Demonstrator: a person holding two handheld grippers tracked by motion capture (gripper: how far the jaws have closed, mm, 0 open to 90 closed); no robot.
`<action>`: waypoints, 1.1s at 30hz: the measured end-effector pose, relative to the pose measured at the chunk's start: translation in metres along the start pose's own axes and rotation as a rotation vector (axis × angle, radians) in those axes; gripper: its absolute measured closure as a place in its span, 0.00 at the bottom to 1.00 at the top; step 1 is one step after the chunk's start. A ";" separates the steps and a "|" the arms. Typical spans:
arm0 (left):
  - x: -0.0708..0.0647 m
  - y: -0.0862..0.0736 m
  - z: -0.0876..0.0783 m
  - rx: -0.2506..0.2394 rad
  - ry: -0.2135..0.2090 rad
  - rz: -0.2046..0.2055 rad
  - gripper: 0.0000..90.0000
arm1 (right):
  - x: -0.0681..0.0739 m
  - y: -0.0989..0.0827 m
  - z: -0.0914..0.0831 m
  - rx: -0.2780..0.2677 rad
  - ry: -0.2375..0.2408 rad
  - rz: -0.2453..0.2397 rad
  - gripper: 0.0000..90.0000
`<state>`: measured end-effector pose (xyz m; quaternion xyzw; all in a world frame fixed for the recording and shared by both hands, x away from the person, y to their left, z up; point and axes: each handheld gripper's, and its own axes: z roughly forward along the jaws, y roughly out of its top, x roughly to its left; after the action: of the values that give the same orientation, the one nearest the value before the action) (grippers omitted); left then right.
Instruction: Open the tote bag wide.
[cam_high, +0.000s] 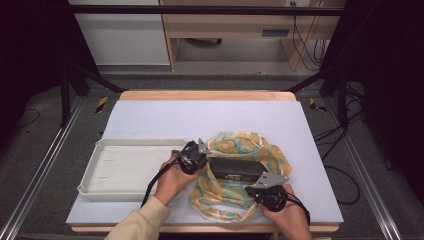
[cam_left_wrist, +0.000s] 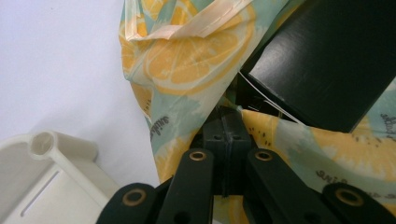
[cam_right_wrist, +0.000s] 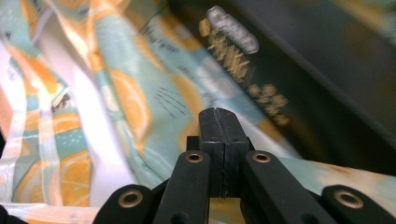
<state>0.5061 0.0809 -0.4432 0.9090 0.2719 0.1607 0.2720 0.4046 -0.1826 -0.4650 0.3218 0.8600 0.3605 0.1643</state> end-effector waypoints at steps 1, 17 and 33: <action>0.000 0.000 -0.001 0.000 -0.002 0.002 1.00 | -0.003 -0.001 -0.005 -0.011 -0.013 0.010 1.00; -0.002 -0.004 0.004 0.053 0.007 0.021 1.00 | -0.041 -0.029 -0.017 0.046 -0.147 0.168 1.00; 0.000 -0.010 -0.017 -0.046 0.000 -0.010 1.00 | -0.039 -0.030 -0.015 0.043 -0.138 0.156 1.00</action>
<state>0.4943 0.0945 -0.4358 0.9012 0.2725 0.1655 0.2934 0.4126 -0.2326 -0.4745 0.4155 0.8263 0.3307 0.1879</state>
